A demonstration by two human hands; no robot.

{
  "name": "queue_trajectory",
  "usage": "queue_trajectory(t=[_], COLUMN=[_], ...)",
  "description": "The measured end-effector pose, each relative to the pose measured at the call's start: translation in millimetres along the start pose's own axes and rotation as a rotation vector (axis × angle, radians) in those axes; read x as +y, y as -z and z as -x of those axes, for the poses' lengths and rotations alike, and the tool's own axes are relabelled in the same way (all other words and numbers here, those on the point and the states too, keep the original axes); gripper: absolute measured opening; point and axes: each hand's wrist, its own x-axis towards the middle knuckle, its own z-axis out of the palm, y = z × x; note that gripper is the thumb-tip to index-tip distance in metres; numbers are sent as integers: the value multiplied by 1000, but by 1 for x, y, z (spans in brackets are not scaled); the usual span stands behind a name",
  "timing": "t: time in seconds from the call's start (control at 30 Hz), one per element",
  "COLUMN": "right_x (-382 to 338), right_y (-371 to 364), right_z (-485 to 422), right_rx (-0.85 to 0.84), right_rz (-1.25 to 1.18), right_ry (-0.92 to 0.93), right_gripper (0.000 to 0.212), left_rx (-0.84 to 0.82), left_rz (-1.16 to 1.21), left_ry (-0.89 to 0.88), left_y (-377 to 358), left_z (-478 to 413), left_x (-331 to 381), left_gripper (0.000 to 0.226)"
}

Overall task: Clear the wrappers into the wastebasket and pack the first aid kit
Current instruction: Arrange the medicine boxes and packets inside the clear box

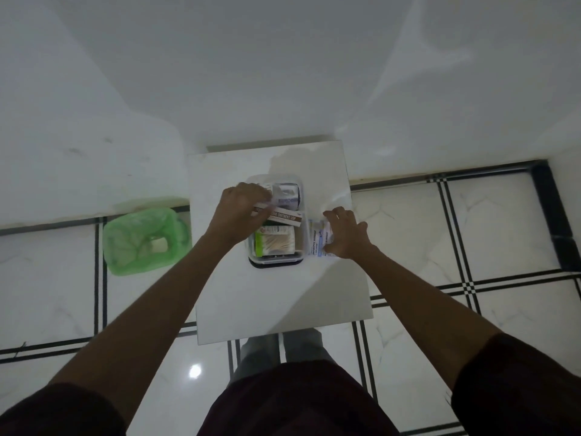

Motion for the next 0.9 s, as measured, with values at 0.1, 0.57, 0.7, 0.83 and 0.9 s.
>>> queue_trajectory(t=[0.1, 0.57, 0.7, 0.83, 0.9], right_x=[-2, 2, -16, -52, -70], right_y=[-3, 79, 120, 124, 114], right_z=[-5, 17, 43, 46, 39], right_rx=[39, 291, 376, 159, 72], right_rz=[120, -497, -1012, -1335, -1358], right_ry=[15, -86, -132, -179, -197], right_gripper=[86, 21, 15, 12, 13], left_rx=[248, 240, 212, 149, 116], left_rz=[142, 448, 448, 487, 533], left_ry=[198, 575, 616, 707, 746], left_y=[3, -5, -3, 2, 5], left_z=[18, 68, 65, 63, 63], left_x=[-3, -4, 4, 5, 4], left_gripper=[25, 17, 18, 21, 22])
